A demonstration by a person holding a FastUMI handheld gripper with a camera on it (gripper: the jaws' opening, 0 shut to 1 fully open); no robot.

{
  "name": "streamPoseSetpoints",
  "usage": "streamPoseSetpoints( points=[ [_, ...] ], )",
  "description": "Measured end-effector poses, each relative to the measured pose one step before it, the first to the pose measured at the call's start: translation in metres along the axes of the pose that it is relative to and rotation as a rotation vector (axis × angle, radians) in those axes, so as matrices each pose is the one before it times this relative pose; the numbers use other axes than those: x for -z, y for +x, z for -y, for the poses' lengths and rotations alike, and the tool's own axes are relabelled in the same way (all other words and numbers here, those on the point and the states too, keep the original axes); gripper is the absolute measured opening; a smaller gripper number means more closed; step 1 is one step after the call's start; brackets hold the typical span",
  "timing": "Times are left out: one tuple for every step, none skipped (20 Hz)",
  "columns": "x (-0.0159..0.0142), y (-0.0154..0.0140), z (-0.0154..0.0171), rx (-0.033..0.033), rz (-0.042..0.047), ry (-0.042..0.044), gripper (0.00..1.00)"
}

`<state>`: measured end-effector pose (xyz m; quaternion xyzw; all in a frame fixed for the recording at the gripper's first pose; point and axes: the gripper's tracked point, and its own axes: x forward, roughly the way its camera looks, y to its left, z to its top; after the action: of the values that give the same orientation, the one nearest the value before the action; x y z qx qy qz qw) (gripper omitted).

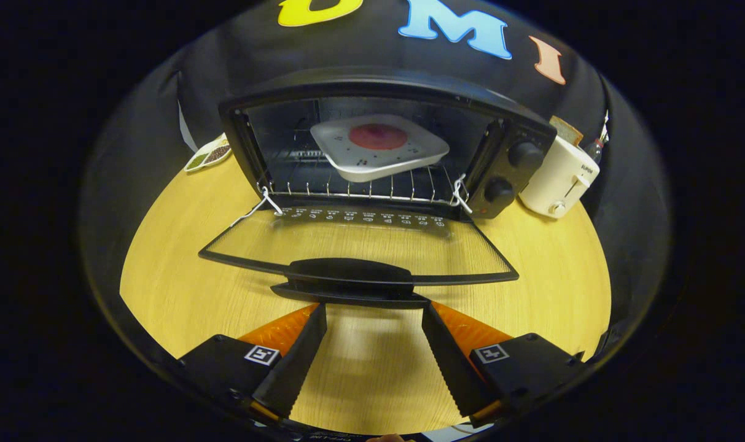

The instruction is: Open the toaster oven, put the food inside, and close the toaster oven door.

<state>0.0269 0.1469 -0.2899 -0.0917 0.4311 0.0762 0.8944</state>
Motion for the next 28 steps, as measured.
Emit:
streamPoseSetpoints(
  points=[
    [-0.01349,-0.0066,0.00174,0.00217,0.04248,-0.00197,0.99],
    [-0.0141,-0.00325,0.00342,0.00084,0.03858,0.00694,0.99],
    [-0.01436,-0.00152,0.00059,-0.00522,0.02801,0.01268,0.99],
    [-0.01224,-0.00084,0.0001,-0.00341,0.01904,0.01806,0.99],
    [-0.01192,-0.00008,0.00007,-0.00217,0.01095,0.01453,0.99],
    [-0.01275,-0.00191,0.00132,0.00197,0.0207,0.00673,0.99],
    [-0.01485,-0.0045,0.00051,0.00258,0.03322,-0.00251,0.99],
    [-0.01415,-0.00734,-0.00068,0.00067,0.03809,-0.01067,0.99],
    [-0.01384,-0.00808,0.00196,-0.00082,0.04404,-0.01585,0.99],
    [-0.00776,-0.00296,-0.00005,0.00268,0.0461,-0.01511,0.99],
    [-0.01502,-0.00993,0.00376,0.00191,0.04893,-0.00987,0.99],
    [-0.0148,-0.01025,0.00346,0.00215,0.04824,-0.00127,0.99],
    [-0.01477,-0.01096,0.00518,0.00298,0.03875,0.01062,0.99],
    [-0.01208,-0.00956,0.00519,-0.00104,0.0352,0.02233,0.99],
    [-0.01299,-0.01003,0.00536,-0.00208,0.03281,0.02861,0.99],
    [-0.01357,-0.01022,0.00694,0.00048,0.0364,0.0269,0.99],
    [-0.01376,-0.00905,0.00731,0.00621,0.03756,0.01876,0.99],
    [-0.01377,-0.01058,0.00956,0.00896,0.0418,0.00914,0.99],
    [-0.01043,-0.00803,0.00843,0.0121,0.03478,0.00521,0.99],
    [-0.00414,-0.0155,0.00717,0.00775,0.02573,0.00738,0.99],
    [-0.00778,-0.00943,0.00786,0.00969,0.02452,0.00708,0.99],
    [-0.00636,-0.01048,0.00816,0.00767,0.02139,0.00722,0.99],
    [-0.00626,-0.01063,0.00647,0.00488,0.02033,0.00724,0.99],
    [-0.00475,-0.01049,0.00727,0.00457,0.02415,-0.00082,0.99],
    [-0.00394,-0.01118,0.00878,0.00988,0.01707,-0.00908,0.99],
    [-0.00328,-0.01113,0.00935,0.00934,0.0186,-0.01559,0.99],
    [-0.00396,-0.01009,0.00771,0.00311,0.02582,-0.02153,0.98],
    [-0.00436,-0.00786,0.00672,0.00504,0.02691,-0.02314,0.98]
  ],
)
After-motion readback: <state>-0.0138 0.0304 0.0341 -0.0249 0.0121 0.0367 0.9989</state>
